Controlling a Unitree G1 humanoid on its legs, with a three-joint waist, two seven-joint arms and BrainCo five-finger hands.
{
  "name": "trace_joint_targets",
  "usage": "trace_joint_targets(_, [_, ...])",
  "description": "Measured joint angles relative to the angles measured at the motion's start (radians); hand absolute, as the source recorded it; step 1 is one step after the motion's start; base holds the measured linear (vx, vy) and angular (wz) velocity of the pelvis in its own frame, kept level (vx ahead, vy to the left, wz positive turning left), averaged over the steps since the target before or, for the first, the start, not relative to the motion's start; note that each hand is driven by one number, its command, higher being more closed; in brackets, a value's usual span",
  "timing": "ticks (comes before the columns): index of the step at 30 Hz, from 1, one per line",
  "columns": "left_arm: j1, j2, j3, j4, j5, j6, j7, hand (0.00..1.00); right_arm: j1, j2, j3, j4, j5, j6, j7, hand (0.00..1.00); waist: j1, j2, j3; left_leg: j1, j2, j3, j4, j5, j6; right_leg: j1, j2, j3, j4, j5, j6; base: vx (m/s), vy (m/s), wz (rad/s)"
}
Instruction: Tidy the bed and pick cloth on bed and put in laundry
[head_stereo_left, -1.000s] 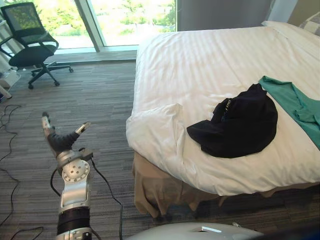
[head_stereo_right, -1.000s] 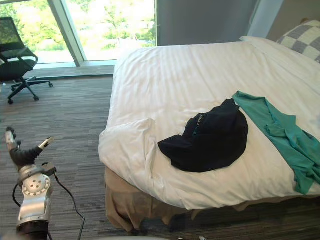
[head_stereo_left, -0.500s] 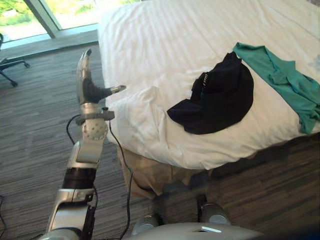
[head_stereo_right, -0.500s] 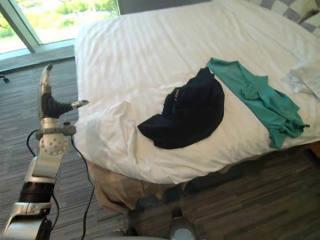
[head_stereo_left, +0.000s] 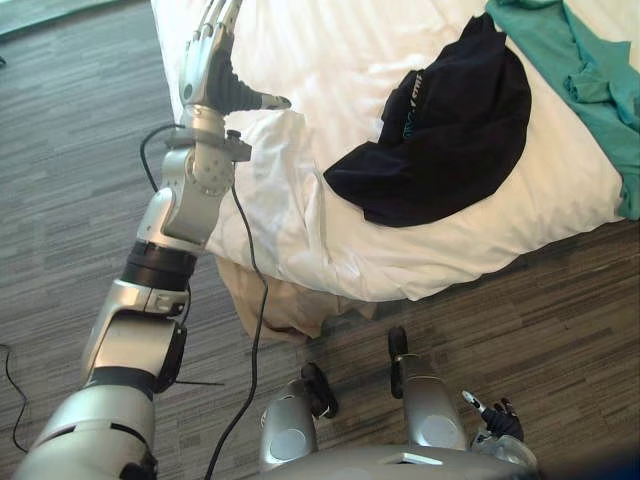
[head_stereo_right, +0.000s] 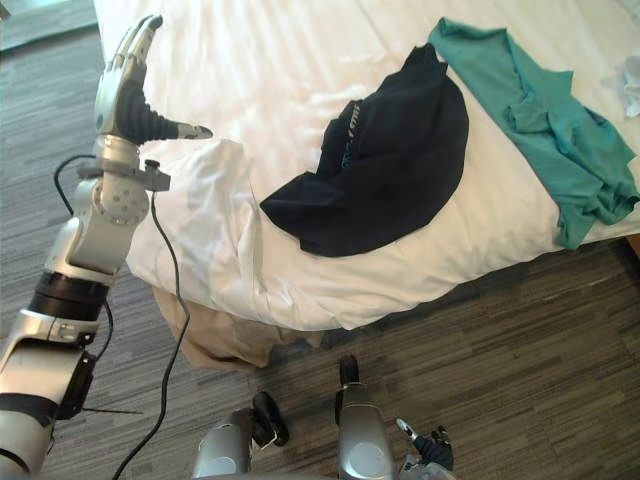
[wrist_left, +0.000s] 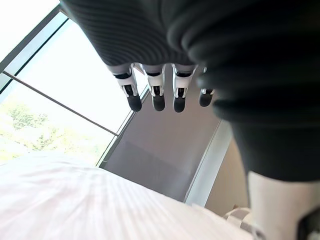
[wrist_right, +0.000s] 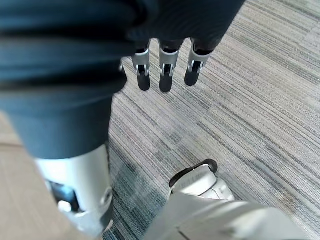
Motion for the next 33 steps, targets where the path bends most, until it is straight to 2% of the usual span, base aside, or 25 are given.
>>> trace_joint_targets(8, [-0.112,0.001,-0.016,0.118,0.001,0.028,-0.082,0.00,-0.006,-0.001,0.020,-0.046,0.075,-0.004,0.003,0.00,0.003,0.000,0.043,-0.040,0.008,0.015,0.015,0.002,0.003,-0.035,0.003,0.003,-0.021,0.021,0.000,0.00,0.000,-0.03])
trace_joint_targets(13, [-0.155,0.000,-0.016,0.199,0.001,0.029,-0.117,0.00,-0.014,-0.005,0.042,-0.074,0.102,-0.011,0.005,0.00,0.002,0.000,0.071,-0.078,0.008,0.017,0.017,0.007,0.012,-0.063,0.004,0.003,-0.044,0.047,0.002,0.00,-0.001,-0.01])
trace_joint_targets(20, [-0.156,-0.017,-0.022,0.264,-0.008,0.040,-0.222,0.00,-0.047,-0.006,0.047,-0.071,0.102,-0.011,0.017,0.00,0.001,0.001,0.076,-0.109,0.010,0.014,0.020,0.011,0.018,-0.080,0.006,0.001,-0.068,0.068,0.002,0.00,0.000,0.00])
trace_joint_targets(23, [-0.155,-0.035,-0.029,0.286,-0.010,0.040,-0.245,0.00,-0.047,-0.007,0.051,-0.071,0.102,-0.011,0.023,0.00,0.005,0.001,0.076,-0.110,0.009,0.010,0.019,0.012,0.019,-0.078,0.006,-0.003,-0.070,0.068,0.002,-0.01,-0.004,0.02])
trace_joint_targets(26, [-0.155,-0.038,-0.074,0.309,-0.017,0.035,-0.277,0.00,-0.048,-0.008,0.061,-0.070,0.101,-0.010,0.028,0.00,0.008,0.001,0.076,-0.110,0.009,0.008,0.018,0.013,0.020,-0.078,0.006,-0.005,-0.072,0.068,0.002,0.00,0.000,0.00])
trace_joint_targets(27, [-0.155,-0.038,-0.085,0.313,-0.025,0.035,-0.292,1.00,-0.049,-0.008,0.062,-0.070,0.101,-0.010,0.032,0.00,0.008,0.001,0.076,-0.110,0.009,0.008,0.017,0.013,0.021,-0.078,0.006,-0.005,-0.072,0.068,0.002,0.00,0.000,0.00])
trace_joint_targets(33, [-0.140,-0.039,-0.163,0.313,-0.047,0.019,-0.335,1.00,-0.052,-0.013,0.067,-0.056,0.101,-0.001,0.040,0.00,0.017,0.001,0.076,-0.104,0.009,-0.005,0.017,0.015,0.023,-0.057,0.005,-0.019,-0.086,0.070,0.002,0.00,-0.006,0.05])
